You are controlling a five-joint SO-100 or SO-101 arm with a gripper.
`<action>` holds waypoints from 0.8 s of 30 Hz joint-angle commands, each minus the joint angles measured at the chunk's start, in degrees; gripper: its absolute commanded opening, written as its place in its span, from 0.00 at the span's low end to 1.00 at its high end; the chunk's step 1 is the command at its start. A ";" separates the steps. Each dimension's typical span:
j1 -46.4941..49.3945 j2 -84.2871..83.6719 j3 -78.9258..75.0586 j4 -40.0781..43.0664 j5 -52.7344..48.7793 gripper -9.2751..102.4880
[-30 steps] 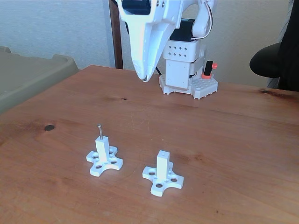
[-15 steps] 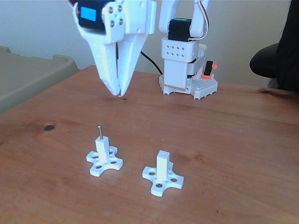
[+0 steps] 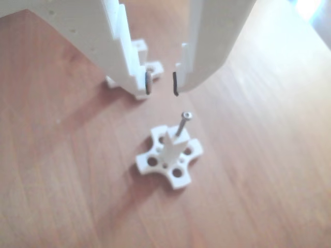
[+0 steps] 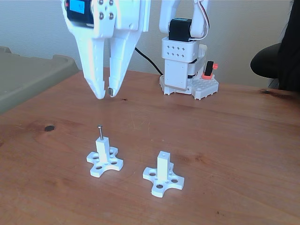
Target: Grab the screw and set it in the hole.
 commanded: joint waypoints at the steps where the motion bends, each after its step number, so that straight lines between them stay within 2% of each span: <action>1: -1.14 0.00 -5.36 0.79 -0.53 0.13; 24: -0.88 -6.33 -8.35 -2.81 -0.26 0.14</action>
